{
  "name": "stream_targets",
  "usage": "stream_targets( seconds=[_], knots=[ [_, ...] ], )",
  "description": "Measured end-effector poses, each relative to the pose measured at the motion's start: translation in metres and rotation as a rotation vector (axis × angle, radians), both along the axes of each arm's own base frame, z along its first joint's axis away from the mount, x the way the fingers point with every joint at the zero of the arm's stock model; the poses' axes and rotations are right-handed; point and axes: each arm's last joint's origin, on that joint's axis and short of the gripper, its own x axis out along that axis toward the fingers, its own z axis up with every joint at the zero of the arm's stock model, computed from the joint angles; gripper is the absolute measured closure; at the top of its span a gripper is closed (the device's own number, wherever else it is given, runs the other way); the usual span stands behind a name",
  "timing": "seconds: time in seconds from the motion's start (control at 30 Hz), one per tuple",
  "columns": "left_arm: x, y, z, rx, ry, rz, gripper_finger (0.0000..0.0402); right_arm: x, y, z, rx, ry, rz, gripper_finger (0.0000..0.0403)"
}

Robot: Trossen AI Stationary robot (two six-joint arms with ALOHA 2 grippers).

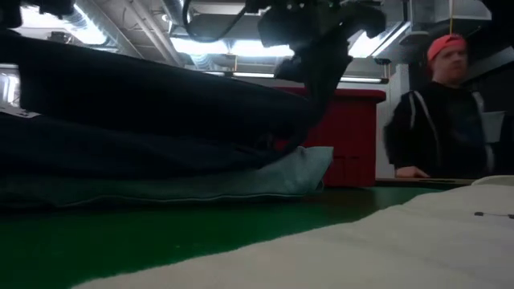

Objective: Fold Laundry from Bin
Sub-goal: Stack the gray shorts on top of the dark blue boxer shorts

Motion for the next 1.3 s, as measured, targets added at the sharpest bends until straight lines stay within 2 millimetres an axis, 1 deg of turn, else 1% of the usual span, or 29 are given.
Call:
stream_targets(
  seconds=[0.1, 0.23, 0.43, 0.6, 0.7, 0.9, 1.1, 1.2, 1.3],
  knots=[
    [0.005, -0.010, -0.006, -0.010, 0.016, -0.015, 0.0401, -0.001, 0.013, 0.000, -0.001, 0.000, 0.034, 0.0396],
    [0.012, -0.022, -0.013, -0.026, 0.023, -0.033, 0.0401, 0.002, 0.023, -0.005, -0.007, 0.000, 0.036, 0.0396],
    [0.022, -0.037, -0.022, -0.052, 0.034, -0.072, 0.0401, 0.000, 0.037, -0.023, -0.014, 0.038, 0.047, 0.0396],
    [0.026, -0.042, -0.029, -0.040, 0.047, -0.073, 0.0397, -0.005, 0.041, -0.035, -0.025, 0.079, 0.026, 0.0395],
    [0.028, -0.044, -0.030, -0.050, 0.042, -0.077, 0.0387, -0.006, 0.044, -0.036, -0.019, 0.087, 0.009, 0.0395],
    [0.028, -0.047, -0.032, -0.083, 0.071, -0.117, 0.0369, -0.007, 0.043, -0.037, -0.021, 0.104, 0.004, 0.0395],
    [0.029, -0.047, -0.033, -0.063, 0.058, -0.121, 0.0347, -0.006, 0.043, -0.037, -0.019, 0.093, 0.004, 0.0392],
    [0.030, -0.046, -0.032, -0.006, 0.004, -0.126, 0.0324, -0.006, 0.043, -0.037, -0.018, 0.090, 0.004, 0.0374],
    [0.033, -0.045, -0.031, 0.089, -0.079, -0.122, 0.0292, -0.006, 0.043, -0.037, -0.017, 0.087, 0.004, 0.0343]
  ],
)
